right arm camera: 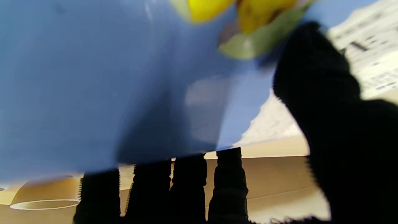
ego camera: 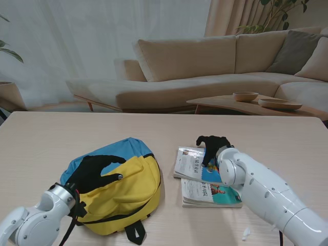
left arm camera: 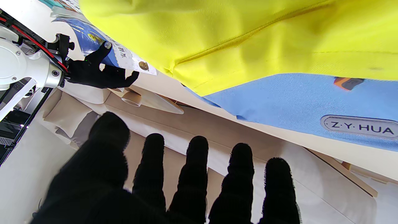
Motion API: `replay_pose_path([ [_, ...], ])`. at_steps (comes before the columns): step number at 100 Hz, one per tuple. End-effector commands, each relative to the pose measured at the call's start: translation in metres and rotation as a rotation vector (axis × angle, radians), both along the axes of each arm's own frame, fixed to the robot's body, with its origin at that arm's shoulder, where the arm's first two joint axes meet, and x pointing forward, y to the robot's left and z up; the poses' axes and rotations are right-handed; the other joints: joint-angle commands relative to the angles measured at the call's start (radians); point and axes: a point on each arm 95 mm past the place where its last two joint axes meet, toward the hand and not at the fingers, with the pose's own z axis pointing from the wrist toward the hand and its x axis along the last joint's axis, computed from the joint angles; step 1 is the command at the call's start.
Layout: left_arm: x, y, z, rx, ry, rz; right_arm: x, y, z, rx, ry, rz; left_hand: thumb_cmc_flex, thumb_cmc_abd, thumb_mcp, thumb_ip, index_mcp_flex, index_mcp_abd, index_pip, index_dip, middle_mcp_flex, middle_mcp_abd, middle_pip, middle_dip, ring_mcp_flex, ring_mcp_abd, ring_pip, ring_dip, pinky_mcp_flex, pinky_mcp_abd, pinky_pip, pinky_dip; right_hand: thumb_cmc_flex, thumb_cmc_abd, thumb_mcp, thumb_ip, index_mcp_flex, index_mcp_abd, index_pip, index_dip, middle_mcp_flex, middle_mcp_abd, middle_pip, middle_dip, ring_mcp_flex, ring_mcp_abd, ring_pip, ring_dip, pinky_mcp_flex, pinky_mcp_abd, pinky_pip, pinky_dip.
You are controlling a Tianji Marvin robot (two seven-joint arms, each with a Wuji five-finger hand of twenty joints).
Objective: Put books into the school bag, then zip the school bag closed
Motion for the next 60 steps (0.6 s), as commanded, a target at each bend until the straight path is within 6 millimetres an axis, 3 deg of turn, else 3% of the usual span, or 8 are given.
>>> replay_pose_path([
  [1, -0.003, -0.002, -0.001, -0.001, 0.014, -0.009, -0.025, 0.004, -0.041, -0.010, 0.098, 0.010, -0.029, -0.001, 0.038, 0.029, -0.042, -0.013, -0.010, -0.018, -0.025, -0.011, 0.010, 0.001, 0.006, -0.016, 0.003, -0.009, -0.010, -0.014, -0.033, 0.021, 0.503, 0.070, 0.192, 0.161, 0.071, 0.016, 0.041, -0.018, 0.235, -0.203, 0.232, -0.031, 0.070, -0.019, 0.068, -0.040, 0.039, 0.039, 0.025, 0.016],
  [18, -0.004, -0.002, -0.001, 0.003, 0.014, -0.009, -0.025, 0.006, -0.038, 0.028, 0.053, 0.001, -0.031, -0.003, 0.042, 0.028, -0.039, -0.013, -0.010, -0.020, -0.023, -0.010, 0.013, 0.002, 0.005, -0.016, 0.003, -0.009, -0.009, -0.016, -0.034, 0.021, 0.476, 0.153, 0.177, 0.175, 0.374, -0.040, 0.126, 0.018, 0.270, -0.198, 0.254, -0.071, 0.115, -0.014, 0.102, -0.110, 0.082, 0.086, 0.015, 0.004],
  [26, -0.004, -0.001, -0.001, 0.004, 0.015, -0.009, -0.026, 0.007, -0.035, 0.040, 0.035, -0.002, -0.031, -0.003, 0.044, 0.027, -0.034, -0.012, -0.008, -0.020, -0.023, -0.008, 0.012, 0.002, 0.003, -0.015, 0.002, -0.010, -0.009, -0.018, -0.035, 0.021, 0.465, 0.177, 0.160, 0.180, 0.586, -0.080, 0.190, 0.087, 0.271, -0.198, 0.254, -0.075, 0.122, -0.008, 0.110, -0.133, 0.093, 0.105, 0.011, -0.003],
  [32, -0.004, -0.001, -0.001, 0.005, 0.015, -0.009, -0.027, 0.007, -0.031, 0.041, 0.026, -0.005, -0.031, -0.004, 0.045, 0.027, -0.031, -0.014, -0.008, -0.020, -0.022, -0.008, 0.012, 0.001, 0.002, -0.014, 0.002, -0.010, -0.010, -0.018, -0.036, 0.021, 0.456, 0.202, 0.133, 0.186, 0.694, -0.123, 0.234, 0.204, 0.273, -0.204, 0.254, -0.081, 0.130, -0.004, 0.116, -0.148, 0.104, 0.114, 0.011, -0.010],
  [39, -0.004, -0.001, 0.000, 0.006, 0.016, -0.010, -0.029, 0.007, -0.025, 0.044, 0.010, -0.008, -0.032, -0.003, 0.045, 0.027, -0.027, -0.014, -0.007, -0.020, -0.021, -0.008, 0.012, 0.001, 0.002, -0.016, 0.001, -0.010, -0.011, -0.018, -0.037, 0.020, 0.418, 0.224, 0.131, 0.177, 0.761, -0.150, 0.292, 0.253, 0.281, -0.217, 0.258, -0.076, 0.142, -0.003, 0.123, -0.155, 0.113, 0.118, 0.014, -0.011],
  [46, -0.005, -0.001, 0.000, 0.006, 0.016, -0.010, -0.032, 0.007, -0.019, 0.067, -0.009, -0.017, -0.033, -0.002, 0.045, 0.026, -0.025, -0.015, -0.006, -0.019, -0.022, -0.010, 0.010, 0.001, 0.000, -0.016, 0.000, -0.011, -0.010, -0.018, -0.038, 0.020, 0.405, 0.192, 0.176, 0.181, 0.815, -0.146, 0.322, 0.297, 0.297, -0.198, 0.272, -0.061, 0.152, 0.014, 0.135, -0.158, 0.111, 0.135, 0.019, -0.009],
  [50, -0.005, -0.001, 0.000, 0.005, 0.016, -0.010, -0.035, 0.007, -0.013, 0.077, -0.021, -0.017, -0.033, -0.002, 0.046, 0.026, -0.024, -0.015, -0.007, -0.020, -0.021, -0.010, 0.010, 0.001, 0.000, -0.016, -0.001, -0.011, -0.012, -0.020, -0.038, 0.020, 0.410, 0.169, 0.204, 0.183, 0.835, -0.147, 0.297, 0.384, 0.303, -0.194, 0.277, -0.050, 0.156, 0.011, 0.140, -0.159, 0.113, 0.135, 0.023, -0.007],
  [60, -0.006, -0.001, 0.000, 0.000, 0.016, -0.011, -0.043, 0.006, 0.004, 0.095, -0.052, -0.008, -0.032, -0.002, 0.047, 0.026, -0.019, -0.015, -0.006, -0.019, -0.021, -0.009, 0.009, 0.001, -0.001, -0.016, -0.002, -0.012, -0.011, -0.017, -0.039, 0.020, 0.431, 0.126, 0.235, 0.193, 0.867, -0.148, 0.310, 0.417, 0.316, -0.180, 0.292, -0.028, 0.166, 0.013, 0.147, -0.157, 0.118, 0.143, 0.029, -0.005],
])
